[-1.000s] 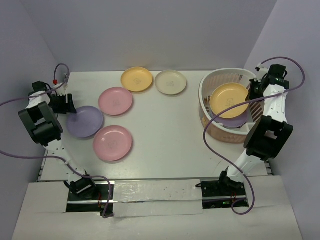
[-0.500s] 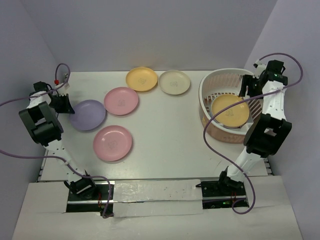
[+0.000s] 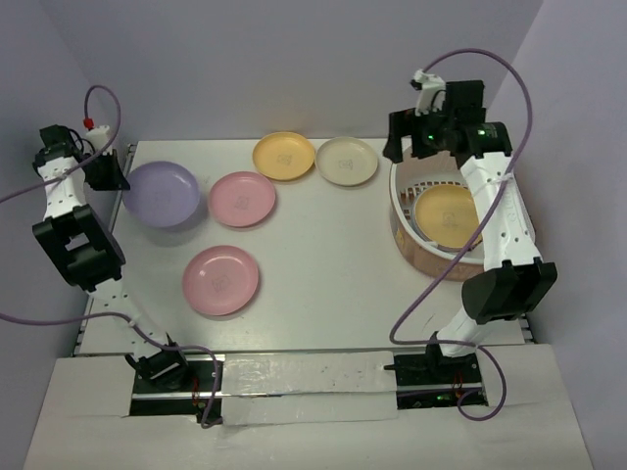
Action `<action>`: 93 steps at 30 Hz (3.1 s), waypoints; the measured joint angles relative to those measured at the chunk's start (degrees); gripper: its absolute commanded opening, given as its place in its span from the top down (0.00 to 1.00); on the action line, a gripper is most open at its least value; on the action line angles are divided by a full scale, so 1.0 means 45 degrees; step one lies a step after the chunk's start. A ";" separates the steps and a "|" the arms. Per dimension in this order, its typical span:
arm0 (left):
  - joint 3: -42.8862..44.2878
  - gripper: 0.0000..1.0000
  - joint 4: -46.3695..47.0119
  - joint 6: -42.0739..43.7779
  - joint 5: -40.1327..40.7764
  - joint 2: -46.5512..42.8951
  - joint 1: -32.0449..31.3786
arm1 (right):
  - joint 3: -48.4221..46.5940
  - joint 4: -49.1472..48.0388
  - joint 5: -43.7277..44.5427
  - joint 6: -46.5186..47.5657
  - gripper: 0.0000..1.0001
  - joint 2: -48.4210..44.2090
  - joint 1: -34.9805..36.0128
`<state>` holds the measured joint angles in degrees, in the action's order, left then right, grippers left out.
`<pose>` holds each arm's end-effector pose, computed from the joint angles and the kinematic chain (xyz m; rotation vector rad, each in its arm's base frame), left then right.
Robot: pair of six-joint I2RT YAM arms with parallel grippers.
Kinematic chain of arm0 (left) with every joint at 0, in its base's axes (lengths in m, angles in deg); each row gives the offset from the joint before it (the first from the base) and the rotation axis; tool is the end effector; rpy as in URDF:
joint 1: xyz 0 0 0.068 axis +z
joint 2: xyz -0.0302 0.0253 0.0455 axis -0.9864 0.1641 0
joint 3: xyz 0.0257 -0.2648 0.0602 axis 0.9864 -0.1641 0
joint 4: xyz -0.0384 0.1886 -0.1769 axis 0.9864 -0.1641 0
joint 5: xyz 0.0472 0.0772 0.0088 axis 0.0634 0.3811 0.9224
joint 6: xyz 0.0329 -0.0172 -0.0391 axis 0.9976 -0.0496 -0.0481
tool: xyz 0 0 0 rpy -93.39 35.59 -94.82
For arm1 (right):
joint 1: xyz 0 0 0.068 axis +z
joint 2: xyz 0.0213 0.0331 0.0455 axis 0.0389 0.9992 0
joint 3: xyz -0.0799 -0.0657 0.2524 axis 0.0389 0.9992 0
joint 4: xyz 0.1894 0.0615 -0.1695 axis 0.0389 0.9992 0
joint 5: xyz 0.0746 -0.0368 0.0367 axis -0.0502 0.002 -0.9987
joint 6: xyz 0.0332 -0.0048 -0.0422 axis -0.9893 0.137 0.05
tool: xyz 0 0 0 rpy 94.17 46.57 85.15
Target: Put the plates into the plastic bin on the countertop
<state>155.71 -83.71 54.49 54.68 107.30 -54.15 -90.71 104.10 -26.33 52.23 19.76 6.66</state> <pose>0.4206 0.1902 0.2686 0.0958 2.4311 -0.2650 0.3386 0.0389 0.4353 -0.4456 2.1289 0.3549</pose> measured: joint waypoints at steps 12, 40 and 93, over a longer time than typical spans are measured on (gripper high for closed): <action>-0.2983 1.00 0.0301 -0.1417 -0.0845 -0.5633 -0.5998 | -0.3095 0.0109 0.0733 -0.0973 0.20 0.1824 0.4970; -0.3226 0.42 0.0562 -0.2939 -0.0809 -0.6588 -0.9119 | -0.2261 0.0150 0.0481 -0.1275 1.00 0.3160 0.6336; -0.3912 0.47 0.4386 -0.7387 0.3068 0.0539 -0.5228 | 0.1561 0.0221 0.1068 0.1544 0.00 0.1393 -0.5348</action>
<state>138.11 -63.97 21.25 68.49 109.73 -77.68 -83.69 105.10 -21.52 59.18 26.03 -17.41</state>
